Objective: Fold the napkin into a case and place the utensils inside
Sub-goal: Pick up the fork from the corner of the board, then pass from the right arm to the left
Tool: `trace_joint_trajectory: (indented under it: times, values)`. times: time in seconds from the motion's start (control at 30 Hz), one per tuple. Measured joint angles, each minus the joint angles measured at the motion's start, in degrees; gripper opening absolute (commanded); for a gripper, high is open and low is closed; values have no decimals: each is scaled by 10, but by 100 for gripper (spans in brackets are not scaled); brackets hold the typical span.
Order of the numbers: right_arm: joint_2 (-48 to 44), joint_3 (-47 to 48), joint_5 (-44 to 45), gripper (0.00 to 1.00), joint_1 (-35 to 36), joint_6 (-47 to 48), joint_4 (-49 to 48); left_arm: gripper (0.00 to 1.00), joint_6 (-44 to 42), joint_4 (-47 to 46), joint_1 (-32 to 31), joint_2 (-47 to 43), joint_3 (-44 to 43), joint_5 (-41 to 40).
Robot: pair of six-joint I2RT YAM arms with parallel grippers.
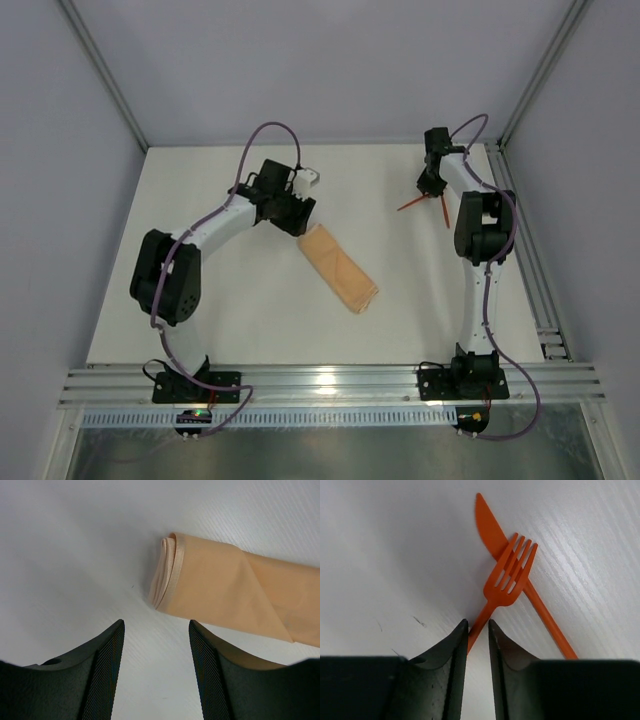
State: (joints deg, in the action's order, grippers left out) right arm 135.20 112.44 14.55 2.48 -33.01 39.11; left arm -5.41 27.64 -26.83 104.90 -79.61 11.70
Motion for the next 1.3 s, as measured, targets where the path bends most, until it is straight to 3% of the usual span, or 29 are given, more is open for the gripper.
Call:
trace_joint_trajectory:
  times: [0.03,0.07,0.27,0.4,0.57,0.67,0.8,0.93,1.13,1.3]
  values:
    - [2,5,1,8,-1,-1,7,57,0,0,0,-2,1,1]
    - [5,9,1,3,-2,-1,13,57,0,0,0,-5,1,1]
    - [8,16,-8,3,-5,5,14,56,0,1,2,-24,6,10]
    - [-35,-55,-10,3,-4,28,-29,55,-1,13,2,-39,5,32]
    - [-160,-193,-20,3,7,45,-74,56,-10,61,2,-57,-8,83]
    - [-292,-273,-22,3,36,50,-123,58,-23,96,2,-86,-20,120]
    - [-501,-390,-17,3,139,43,-250,64,-55,141,-4,-159,-27,165]
    - [-652,-493,-16,3,289,20,-403,79,-75,185,-11,-232,-45,214]
    - [-638,-500,34,3,448,14,-516,80,-53,191,-13,-292,-54,224]
    - [-598,-482,60,3,513,23,-534,77,-31,189,-13,-307,-54,211]
